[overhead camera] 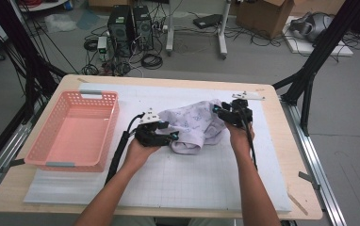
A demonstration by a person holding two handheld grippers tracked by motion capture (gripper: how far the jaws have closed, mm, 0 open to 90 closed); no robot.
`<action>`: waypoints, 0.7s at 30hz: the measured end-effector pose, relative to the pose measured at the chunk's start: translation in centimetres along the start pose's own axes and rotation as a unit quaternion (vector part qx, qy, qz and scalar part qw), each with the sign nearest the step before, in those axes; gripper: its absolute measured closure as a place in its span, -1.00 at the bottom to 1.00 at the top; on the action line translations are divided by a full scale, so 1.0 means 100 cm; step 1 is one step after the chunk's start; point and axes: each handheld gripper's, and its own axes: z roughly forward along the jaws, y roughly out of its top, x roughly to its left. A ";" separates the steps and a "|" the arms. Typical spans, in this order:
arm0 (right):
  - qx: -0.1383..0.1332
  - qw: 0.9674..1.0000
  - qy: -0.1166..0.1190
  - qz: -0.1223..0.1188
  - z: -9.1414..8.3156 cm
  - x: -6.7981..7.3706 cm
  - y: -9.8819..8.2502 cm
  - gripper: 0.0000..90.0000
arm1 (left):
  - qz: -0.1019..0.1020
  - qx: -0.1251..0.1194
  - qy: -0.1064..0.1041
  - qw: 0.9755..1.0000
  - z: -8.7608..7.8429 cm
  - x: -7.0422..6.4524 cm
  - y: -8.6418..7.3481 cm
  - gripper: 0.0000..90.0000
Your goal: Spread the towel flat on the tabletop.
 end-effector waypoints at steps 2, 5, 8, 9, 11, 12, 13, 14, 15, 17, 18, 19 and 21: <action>-0.006 1.000 0.008 -0.004 -0.017 -0.002 -0.007 0.23 | -0.003 0.011 -0.003 1.000 0.007 -0.002 -0.002 -0.16; -0.001 1.000 0.017 -0.013 -0.043 -0.002 -0.027 0.22 | -0.005 0.021 0.002 1.000 0.016 -0.001 -0.005 -0.12; 0.020 1.000 0.021 -0.013 -0.055 -0.001 -0.055 0.19 | -0.010 0.033 0.001 0.999 0.022 0.001 -0.008 0.22; 0.040 0.999 0.023 -0.014 -0.054 0.002 -0.064 0.17 | -0.011 0.036 -0.001 0.999 0.022 0.001 -0.008 0.46; 0.070 0.997 0.032 -0.015 -0.045 0.009 -0.079 0.07 | -0.014 0.034 0.004 0.999 0.021 0.002 -0.008 0.79; 0.084 0.996 0.036 -0.015 -0.039 0.014 -0.084 0.01 | -0.012 0.031 0.008 0.999 0.019 0.003 -0.007 0.89; 0.095 0.995 0.035 -0.022 -0.031 0.018 -0.088 -0.03 | -0.018 0.023 0.011 0.999 0.017 0.004 -0.006 0.91; 0.105 0.994 0.032 -0.025 -0.023 0.023 -0.090 -0.03 | -0.019 0.017 0.015 1.000 0.015 0.005 -0.005 0.91; 0.113 0.993 0.031 -0.023 -0.015 0.027 -0.092 -0.02 | -0.019 0.011 0.022 1.000 0.013 0.006 -0.004 0.92; 0.111 0.993 0.007 -0.030 -0.005 0.034 -0.093 0.16 | -0.019 0.000 0.031 0.999 0.009 0.009 -0.003 0.93; 0.107 0.993 0.009 -0.040 -0.003 0.036 -0.092 0.51 | -0.019 -0.003 0.036 0.999 0.007 0.010 -0.002 0.93; 0.108 0.993 0.011 -0.047 -0.002 0.037 -0.092 0.64 | -0.018 -0.008 0.042 0.999 0.004 0.013 -0.001 0.93; 0.114 0.991 0.019 -0.063 -0.003 0.039 -0.091 0.83 | -0.024 -0.019 0.052 0.998 0.000 0.016 0.000 0.93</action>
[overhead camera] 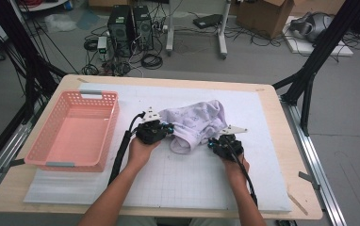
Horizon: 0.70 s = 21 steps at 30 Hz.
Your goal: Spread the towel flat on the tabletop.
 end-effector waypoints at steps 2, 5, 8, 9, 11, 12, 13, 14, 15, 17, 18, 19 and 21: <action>0.009 1.000 0.012 -0.005 -0.008 0.001 -0.001 0.85 | -0.008 -0.007 0.007 1.000 -0.003 0.005 0.001 0.94; -0.006 0.999 0.034 -0.015 -0.032 0.001 -0.005 0.85 | -0.015 -0.011 0.016 1.000 -0.007 0.011 0.001 0.94; -0.017 0.998 0.055 -0.018 -0.060 -0.003 -0.015 0.85 | -0.020 -0.014 0.023 0.999 -0.009 0.015 0.001 0.94; -0.020 0.998 0.059 -0.020 -0.067 -0.004 -0.019 0.85 | -0.024 -0.017 0.027 0.999 -0.010 0.016 0.001 0.94; -0.016 0.997 0.068 -0.024 -0.086 -0.008 -0.032 0.85 | -0.025 -0.017 0.030 0.999 -0.012 0.017 0.001 0.94; -0.014 0.997 0.067 -0.024 -0.094 -0.010 -0.038 0.85 | -0.026 -0.016 0.032 0.999 -0.012 0.018 0.001 0.94; -0.012 0.997 0.068 -0.027 -0.102 -0.012 -0.044 0.85 | -0.027 -0.017 0.034 0.999 -0.013 0.018 0.001 0.94; -0.008 0.997 0.070 -0.027 -0.110 -0.014 -0.051 0.85 | -0.027 -0.018 0.038 0.999 -0.013 0.019 0.001 0.94; -0.005 0.997 0.067 -0.028 -0.117 -0.017 -0.057 0.85 | -0.028 -0.017 0.040 0.999 -0.014 0.020 0.001 0.94; 0.003 0.998 0.064 -0.028 -0.130 -0.022 -0.070 0.85 | -0.030 -0.018 0.048 0.998 -0.015 0.022 0.001 0.94; 0.005 0.998 0.064 -0.028 -0.136 -0.024 -0.077 0.85 | -0.031 -0.020 0.050 0.998 -0.016 0.023 0.001 0.94; 0.010 0.997 0.065 -0.028 -0.142 -0.025 -0.083 0.85 | -0.031 -0.021 0.053 0.998 -0.016 0.024 0.001 0.94; 0.017 0.997 0.070 -0.029 -0.154 -0.026 -0.095 0.85 | -0.032 -0.022 0.063 0.997 -0.017 0.026 0.001 0.94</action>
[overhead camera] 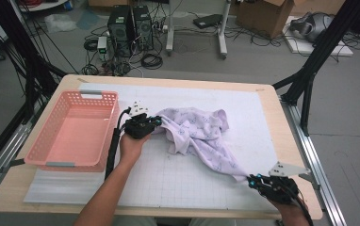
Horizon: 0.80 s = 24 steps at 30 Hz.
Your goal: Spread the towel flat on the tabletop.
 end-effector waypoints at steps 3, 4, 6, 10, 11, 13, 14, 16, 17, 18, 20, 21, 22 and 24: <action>0.005 1.000 0.008 -0.007 -0.011 0.002 -0.012 0.79 | -0.004 0.003 -0.004 1.000 0.003 0.001 -0.002 0.93; 0.000 1.000 0.007 -0.002 -0.014 0.002 -0.012 0.65 | -0.012 0.004 -0.011 1.000 0.004 -0.001 -0.002 0.89; -0.022 1.000 0.001 0.011 -0.016 0.000 -0.009 0.43 | -0.038 0.007 -0.031 0.999 0.003 -0.004 -0.001 0.43; -0.086 0.996 -0.004 0.028 -0.011 -0.004 0.009 0.14 | -0.020 0.001 -0.051 0.998 -0.010 -0.017 0.001 0.01; -0.089 0.996 -0.007 0.025 -0.005 -0.005 0.015 0.11 | -0.017 -0.002 -0.057 0.998 -0.014 -0.018 0.001 -0.03; -0.083 0.996 -0.013 0.016 0.007 -0.005 0.025 0.09 | -0.003 -0.004 -0.076 0.997 -0.024 -0.022 0.000 -0.05; -0.078 0.997 -0.016 0.007 0.017 -0.004 0.032 0.08 | 0.000 -0.009 -0.086 0.996 -0.029 -0.024 -0.001 -0.05; -0.076 0.997 -0.014 -0.003 0.034 -0.003 0.043 0.07 | 0.007 -0.010 -0.100 0.995 -0.035 -0.026 -0.004 -0.05; -0.073 0.997 -0.013 -0.008 0.044 -0.001 0.050 0.07 | 0.010 -0.008 -0.105 0.994 -0.037 -0.028 -0.006 -0.05; -0.071 0.997 -0.013 -0.014 0.050 0.000 0.054 0.07 | 0.014 -0.004 -0.110 0.994 -0.038 -0.030 -0.009 -0.05; -0.061 0.998 -0.009 -0.027 0.066 0.004 0.063 0.07 | 0.027 0.013 -0.120 0.992 -0.037 -0.034 -0.016 -0.06; -0.054 0.998 -0.005 -0.032 0.073 0.006 0.067 0.09 | 0.030 0.021 -0.124 0.992 -0.036 -0.036 -0.020 -0.07; -0.047 0.998 -0.005 -0.040 0.080 0.008 0.071 0.10 | 0.030 0.027 -0.134 0.990 -0.035 -0.038 -0.024 -0.09; -0.033 0.998 0.001 -0.054 0.091 0.012 0.076 0.13 | 0.026 0.039 -0.157 0.986 -0.032 -0.043 -0.031 -0.15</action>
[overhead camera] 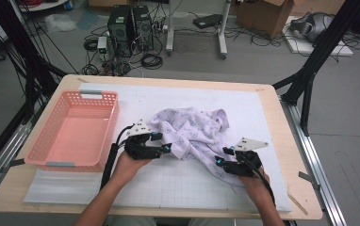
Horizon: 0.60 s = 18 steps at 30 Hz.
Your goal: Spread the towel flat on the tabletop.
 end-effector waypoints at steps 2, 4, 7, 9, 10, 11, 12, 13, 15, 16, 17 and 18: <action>0.015 1.000 0.001 -0.011 0.008 0.003 0.003 0.15 | 0.011 0.013 -0.003 1.000 0.007 -0.007 -0.004 -0.18; 0.035 0.999 0.003 -0.023 0.018 0.004 0.004 0.19 | 0.025 0.036 0.000 0.999 0.016 -0.014 -0.006 -0.18; 0.055 0.998 0.012 -0.032 0.029 0.007 0.005 0.40 | 0.050 0.070 0.007 0.996 0.032 -0.021 -0.010 -0.20; 0.056 0.998 0.017 -0.037 0.030 0.009 0.006 0.62 | 0.056 0.081 0.025 0.995 0.040 -0.024 -0.011 -0.03; 0.055 0.998 0.022 -0.034 0.029 0.009 0.007 0.71 | 0.056 0.081 0.030 0.995 0.042 -0.024 -0.011 0.14; 0.052 0.998 0.027 -0.030 0.027 0.008 0.007 0.75 | 0.058 0.078 0.033 0.995 0.041 -0.024 -0.010 0.46; 0.051 0.998 0.032 -0.024 0.025 0.008 0.006 0.77 | 0.057 0.072 0.031 0.995 0.039 -0.024 -0.009 0.71; 0.047 0.998 0.037 -0.022 0.022 0.008 0.006 0.78 | 0.055 0.063 0.022 0.996 0.035 -0.023 -0.007 0.76; 0.037 0.998 0.043 -0.017 0.016 0.007 0.007 0.78 | 0.057 0.041 0.012 0.997 0.024 -0.024 -0.002 0.77; 0.029 0.998 0.048 -0.011 0.012 0.006 0.008 0.78 | 0.052 0.024 0.007 0.998 0.017 -0.024 0.001 0.77; 0.016 0.999 0.051 -0.005 0.008 0.004 0.010 0.77 | 0.049 0.014 0.001 0.999 0.012 -0.022 0.004 0.77; 0.006 0.998 0.055 0.002 0.005 0.002 0.012 0.76 | 0.041 -0.005 -0.010 0.999 0.004 -0.019 0.010 0.76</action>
